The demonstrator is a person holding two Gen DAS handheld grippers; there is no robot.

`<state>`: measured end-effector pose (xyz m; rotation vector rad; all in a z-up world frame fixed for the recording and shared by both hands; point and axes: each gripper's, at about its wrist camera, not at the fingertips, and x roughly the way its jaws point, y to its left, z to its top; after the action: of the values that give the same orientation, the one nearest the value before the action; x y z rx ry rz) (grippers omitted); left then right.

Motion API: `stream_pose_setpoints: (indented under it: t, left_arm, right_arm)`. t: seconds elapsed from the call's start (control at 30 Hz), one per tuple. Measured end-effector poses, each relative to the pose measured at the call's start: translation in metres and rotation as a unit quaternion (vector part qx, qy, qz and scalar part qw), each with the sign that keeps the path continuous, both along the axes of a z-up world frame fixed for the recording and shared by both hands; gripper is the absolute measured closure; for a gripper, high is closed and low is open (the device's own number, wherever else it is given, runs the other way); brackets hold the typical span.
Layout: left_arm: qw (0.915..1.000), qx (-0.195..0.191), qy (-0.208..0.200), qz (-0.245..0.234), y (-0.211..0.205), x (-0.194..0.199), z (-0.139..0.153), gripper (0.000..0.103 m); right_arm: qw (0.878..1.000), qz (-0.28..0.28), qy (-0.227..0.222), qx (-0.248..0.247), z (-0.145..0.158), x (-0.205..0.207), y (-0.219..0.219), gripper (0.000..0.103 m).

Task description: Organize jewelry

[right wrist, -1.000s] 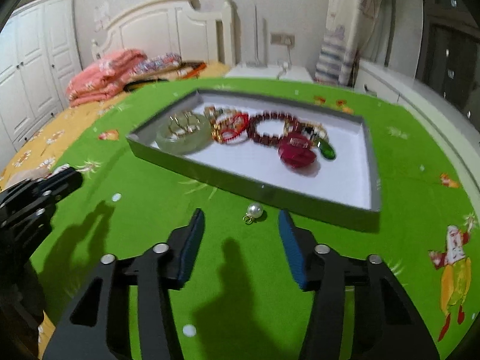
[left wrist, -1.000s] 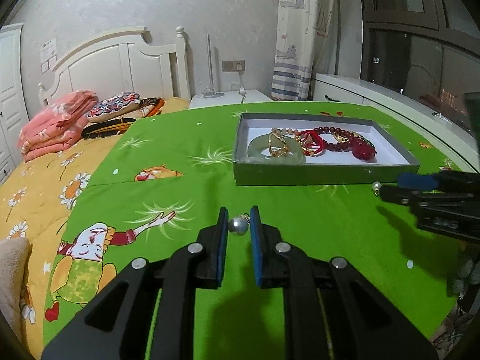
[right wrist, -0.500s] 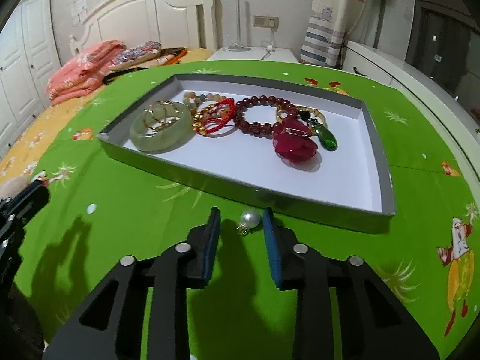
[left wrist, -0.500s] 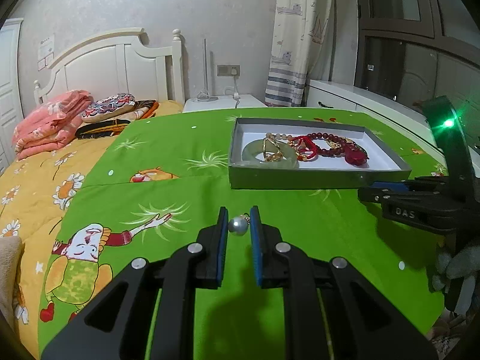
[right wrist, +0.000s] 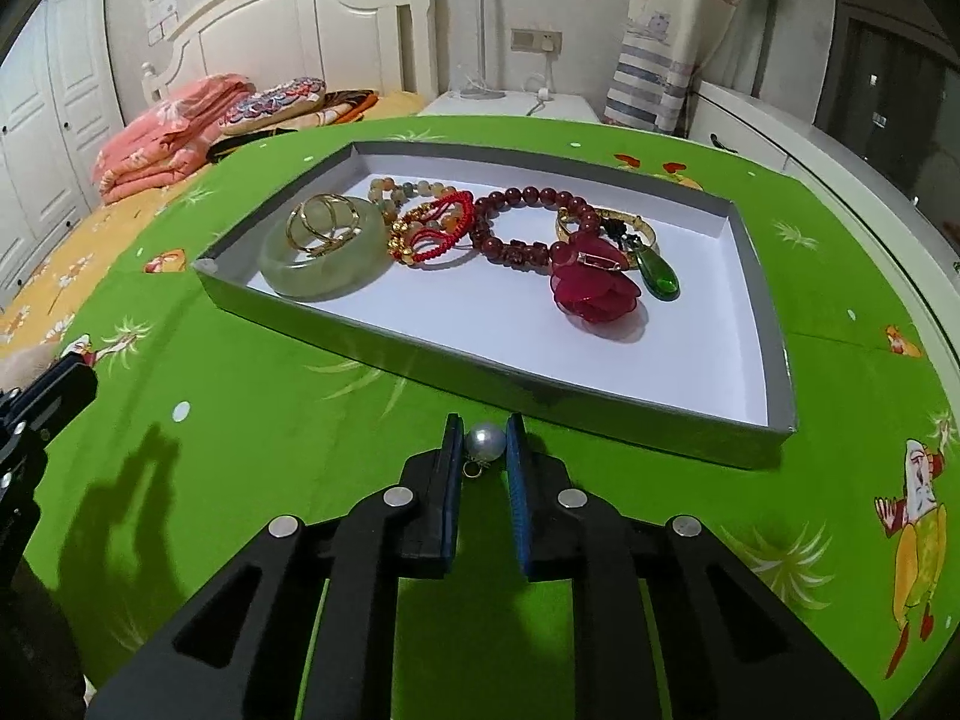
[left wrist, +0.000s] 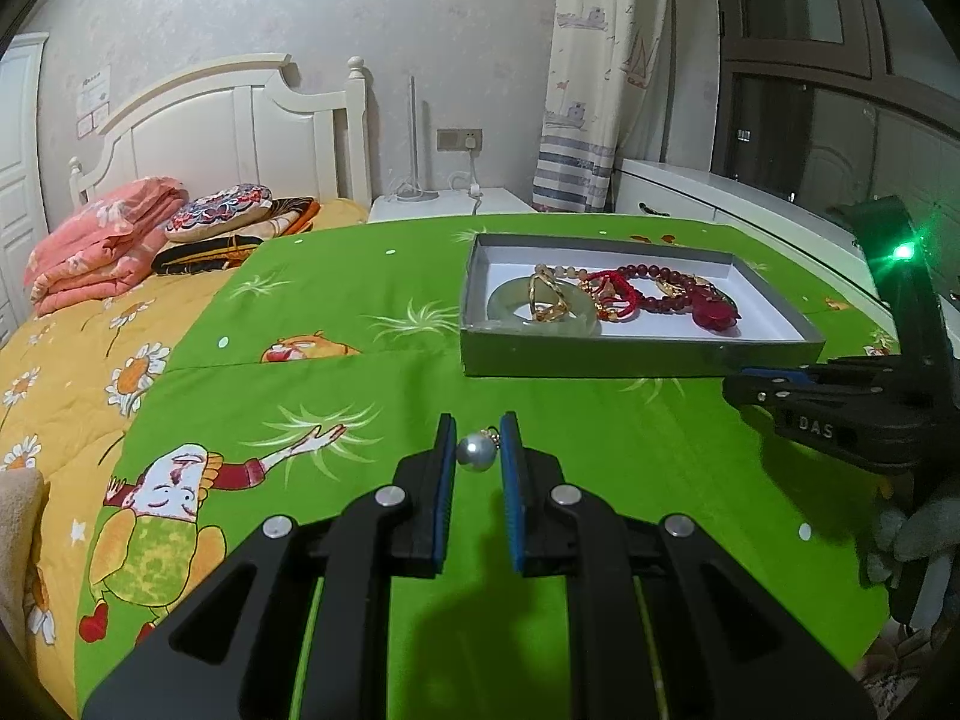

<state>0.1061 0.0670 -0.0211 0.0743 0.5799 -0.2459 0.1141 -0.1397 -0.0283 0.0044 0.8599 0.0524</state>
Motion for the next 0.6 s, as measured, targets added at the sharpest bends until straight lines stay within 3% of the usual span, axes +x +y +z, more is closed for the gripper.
stream_pose_setpoints:
  t: [0.5, 0.6]
  left_arm:
    - [0.9987, 0.041, -0.016, 0.027, -0.013, -0.002, 0.003, 0.088]
    - [0.9995, 0.021, -0.010, 0.023, -0.017, -0.003, 0.006, 0.089]
  right_arm:
    - [0.994, -0.024, -0.101, 0.032, 0.020, -0.042, -0.019, 0.088]
    - [0.991, -0.032, -0.123, 0.033, 0.026, -0.046, -0.023, 0.088]
